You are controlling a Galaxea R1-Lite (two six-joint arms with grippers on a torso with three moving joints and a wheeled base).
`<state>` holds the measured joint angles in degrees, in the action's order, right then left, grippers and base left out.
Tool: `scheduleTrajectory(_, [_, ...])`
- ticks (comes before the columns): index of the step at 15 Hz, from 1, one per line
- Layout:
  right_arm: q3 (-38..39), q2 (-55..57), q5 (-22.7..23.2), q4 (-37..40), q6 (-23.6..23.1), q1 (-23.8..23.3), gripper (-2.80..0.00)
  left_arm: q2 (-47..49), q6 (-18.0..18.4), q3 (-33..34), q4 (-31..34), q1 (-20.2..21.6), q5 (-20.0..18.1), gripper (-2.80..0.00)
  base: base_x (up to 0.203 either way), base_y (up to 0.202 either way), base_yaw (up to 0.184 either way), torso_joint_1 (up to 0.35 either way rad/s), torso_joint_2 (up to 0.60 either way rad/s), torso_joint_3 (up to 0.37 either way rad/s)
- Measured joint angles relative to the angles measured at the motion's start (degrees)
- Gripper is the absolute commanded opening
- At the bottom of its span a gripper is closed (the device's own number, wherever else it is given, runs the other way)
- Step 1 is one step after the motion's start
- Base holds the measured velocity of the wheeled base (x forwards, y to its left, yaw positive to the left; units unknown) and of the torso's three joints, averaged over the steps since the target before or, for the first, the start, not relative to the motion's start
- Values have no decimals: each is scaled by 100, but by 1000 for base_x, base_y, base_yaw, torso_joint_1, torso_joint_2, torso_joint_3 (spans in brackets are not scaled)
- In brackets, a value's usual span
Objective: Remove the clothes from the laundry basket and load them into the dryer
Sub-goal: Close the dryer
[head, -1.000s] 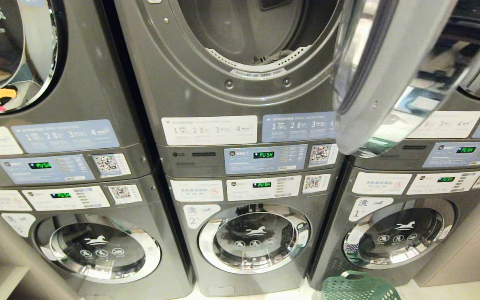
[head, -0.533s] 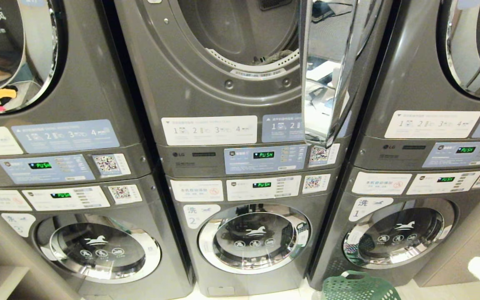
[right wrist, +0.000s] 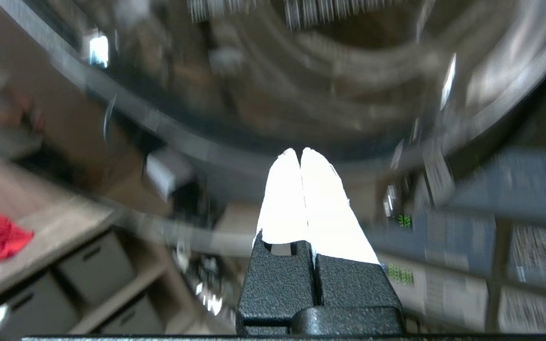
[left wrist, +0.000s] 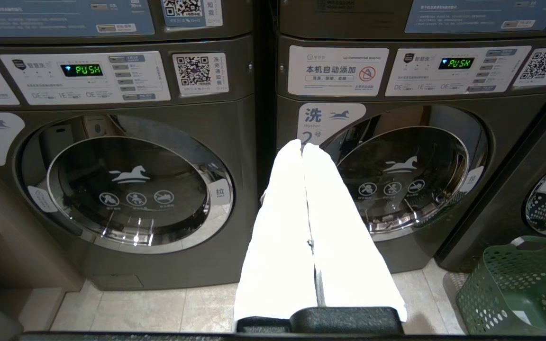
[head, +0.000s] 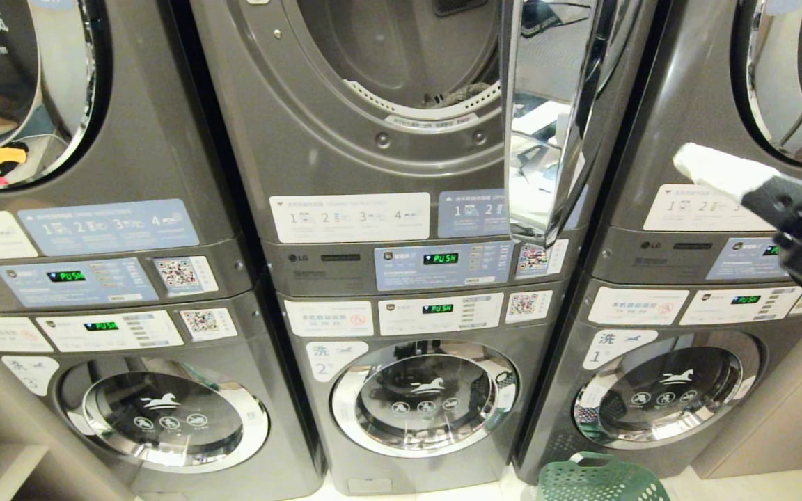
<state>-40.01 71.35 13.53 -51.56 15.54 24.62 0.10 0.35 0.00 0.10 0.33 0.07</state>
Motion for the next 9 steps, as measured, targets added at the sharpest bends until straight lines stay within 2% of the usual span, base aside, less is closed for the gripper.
scheduleTrajectory(2, [-828, 615, 50, -265, -9, 144, -280, 0, -2, 0, 0, 0, 0, -280, 0, 0, 0, 0, 0, 0])
scheduleTrajectory(5, [-1617, 1052, 461, -505, 26, 220, -280, 0, -2, 0, -1, 0, 0, -280, 0, 0, 0, 0, 0, 0])
scheduleTrajectory(7, [-1919, 1122, 587, -1010, 36, 261, -280, 0, 0, 0, 0, 0, 0, -280, 0, 0, 0, 0, 0, 0])
scheduleTrajectory(9, [-2009, 1102, 1102, -1321, 29, 450, -280, 0, 0, 0, 0, 0, 0, -280, 0, 0, 0, 0, 0, 0])
